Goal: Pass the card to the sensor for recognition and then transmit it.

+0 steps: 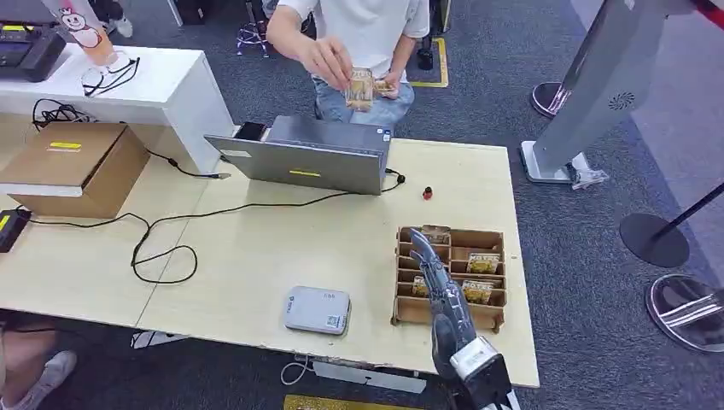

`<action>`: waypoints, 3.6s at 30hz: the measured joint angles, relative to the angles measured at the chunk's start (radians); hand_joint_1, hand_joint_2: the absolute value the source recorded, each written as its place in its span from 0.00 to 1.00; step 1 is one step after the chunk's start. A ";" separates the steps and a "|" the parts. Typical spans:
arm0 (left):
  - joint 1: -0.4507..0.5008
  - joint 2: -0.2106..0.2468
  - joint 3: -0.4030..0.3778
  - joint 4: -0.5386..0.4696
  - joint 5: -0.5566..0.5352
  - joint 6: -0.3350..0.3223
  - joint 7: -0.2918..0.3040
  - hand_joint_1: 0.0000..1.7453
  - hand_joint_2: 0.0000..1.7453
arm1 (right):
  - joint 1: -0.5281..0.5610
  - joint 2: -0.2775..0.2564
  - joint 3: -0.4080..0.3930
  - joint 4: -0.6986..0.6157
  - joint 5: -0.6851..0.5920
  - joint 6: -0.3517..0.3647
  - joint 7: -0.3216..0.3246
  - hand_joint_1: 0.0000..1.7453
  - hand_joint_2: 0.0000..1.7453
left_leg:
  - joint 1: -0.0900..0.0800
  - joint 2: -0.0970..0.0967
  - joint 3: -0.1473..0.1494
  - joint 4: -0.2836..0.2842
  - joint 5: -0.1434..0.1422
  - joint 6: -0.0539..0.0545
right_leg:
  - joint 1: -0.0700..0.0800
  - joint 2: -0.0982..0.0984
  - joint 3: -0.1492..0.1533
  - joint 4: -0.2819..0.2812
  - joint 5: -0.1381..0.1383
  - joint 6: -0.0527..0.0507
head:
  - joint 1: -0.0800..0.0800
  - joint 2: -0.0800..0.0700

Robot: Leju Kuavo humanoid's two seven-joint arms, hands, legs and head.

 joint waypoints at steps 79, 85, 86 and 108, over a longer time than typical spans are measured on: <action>-0.070 0.178 -0.183 0.301 0.009 0.134 -0.018 0.00 0.00 | -0.515 0.055 0.129 0.466 1.035 -0.489 0.349 0.00 1.00 | 0.000 0.001 0.002 0.000 0.001 0.000 | 0.000 0.001 0.001 0.001 0.001 -0.001 | 0.002 0.000; -0.069 0.178 -0.183 0.301 0.014 0.132 -0.018 0.00 0.00 | -0.556 0.075 0.117 0.529 1.032 -0.477 0.369 0.00 1.00 | 0.000 0.001 0.001 0.000 0.001 0.000 | 0.000 0.000 0.002 0.001 0.001 0.000 | 0.002 0.000; -0.069 0.178 -0.183 0.301 0.014 0.132 -0.018 0.00 0.00 | -0.560 0.077 0.117 0.537 1.032 -0.476 0.370 0.00 1.00 | 0.000 0.001 0.001 0.000 0.001 0.000 | 0.000 0.000 0.001 0.001 0.001 0.000 | 0.002 0.000; -0.068 0.178 -0.183 0.301 0.023 0.128 -0.018 0.00 0.00 | -0.582 0.100 0.099 0.607 1.030 -0.460 0.380 0.00 1.00 | 0.000 0.001 0.001 0.000 0.001 0.000 | 0.000 0.000 0.001 0.001 0.001 0.000 | 0.002 0.000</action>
